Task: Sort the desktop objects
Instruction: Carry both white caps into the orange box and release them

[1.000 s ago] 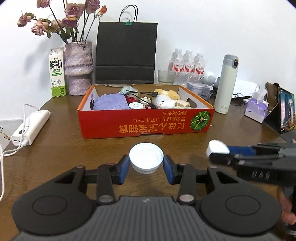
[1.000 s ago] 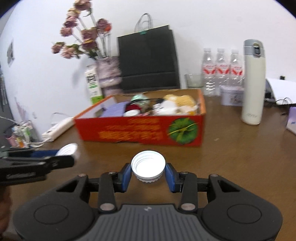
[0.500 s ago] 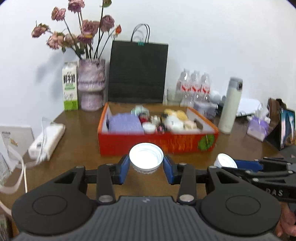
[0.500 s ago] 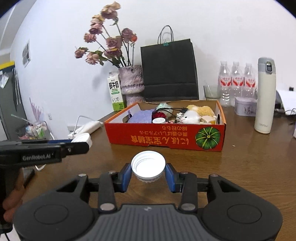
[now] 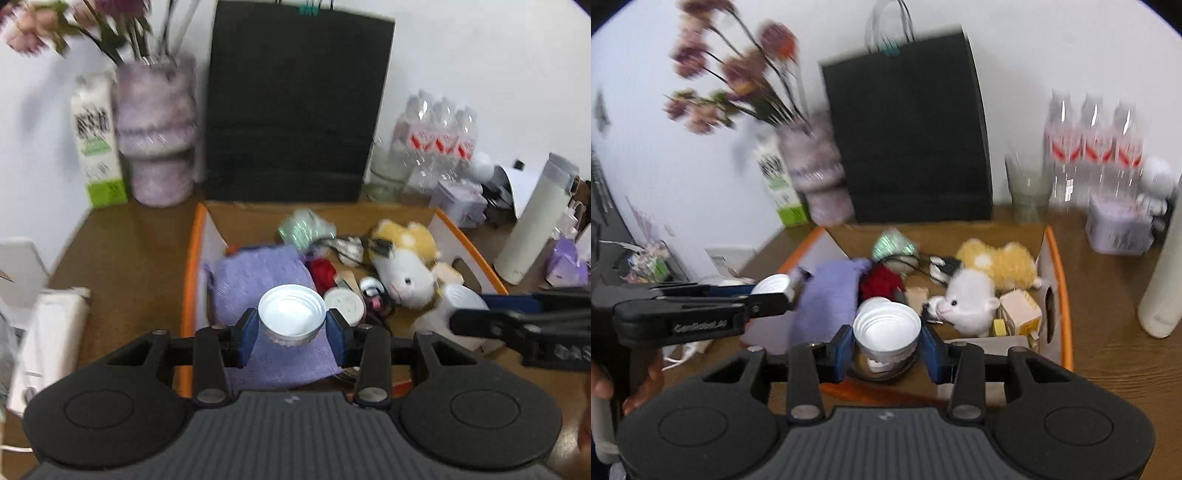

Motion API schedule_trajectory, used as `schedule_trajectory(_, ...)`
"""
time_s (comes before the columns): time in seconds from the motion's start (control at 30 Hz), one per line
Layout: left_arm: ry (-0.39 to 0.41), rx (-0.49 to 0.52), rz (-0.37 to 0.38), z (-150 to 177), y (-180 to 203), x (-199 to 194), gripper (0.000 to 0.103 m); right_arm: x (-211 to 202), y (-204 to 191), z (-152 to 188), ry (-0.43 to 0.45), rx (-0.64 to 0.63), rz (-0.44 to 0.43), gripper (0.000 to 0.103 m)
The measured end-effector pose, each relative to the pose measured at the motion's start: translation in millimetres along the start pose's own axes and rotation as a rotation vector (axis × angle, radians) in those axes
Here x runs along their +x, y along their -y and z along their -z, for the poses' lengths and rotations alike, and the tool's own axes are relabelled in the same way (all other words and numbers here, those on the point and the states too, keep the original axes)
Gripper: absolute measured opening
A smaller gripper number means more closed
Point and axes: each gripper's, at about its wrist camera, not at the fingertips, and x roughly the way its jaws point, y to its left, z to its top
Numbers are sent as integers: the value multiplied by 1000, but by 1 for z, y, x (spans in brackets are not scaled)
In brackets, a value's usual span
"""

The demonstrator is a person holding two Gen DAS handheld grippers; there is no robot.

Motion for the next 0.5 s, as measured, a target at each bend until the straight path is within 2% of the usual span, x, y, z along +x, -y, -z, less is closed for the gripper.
schedule_trajectory(0.07,-17,19,16,3,0,9,41,17,1,-3,-28,-6,16,39)
schedule_trajectory(0.13,-29,53,-1,5,3,19,41,32,2,-5,-56,-20,55,39)
schedule_trajectory(0.17,-31,60,-6,4,3,23,45,36,2,-5,-70,-25,69,44)
schedule_trajectory(0.2,-21,56,-13,4,2,25,60,40,3,-6,-83,-26,80,53)
schedule_trajectory(0.27,19,29,-25,-3,0,23,76,40,3,-9,-76,-38,72,59)
schedule_trajectory(0.33,48,9,-36,-14,-1,19,77,33,2,-15,-46,-46,69,60)
schedule_trajectory(0.43,34,-11,-54,-40,-1,19,83,28,-1,-28,-29,-51,83,66)
schedule_trajectory(0.5,-8,-2,-91,-68,2,26,84,33,-4,-42,-59,-61,102,70)
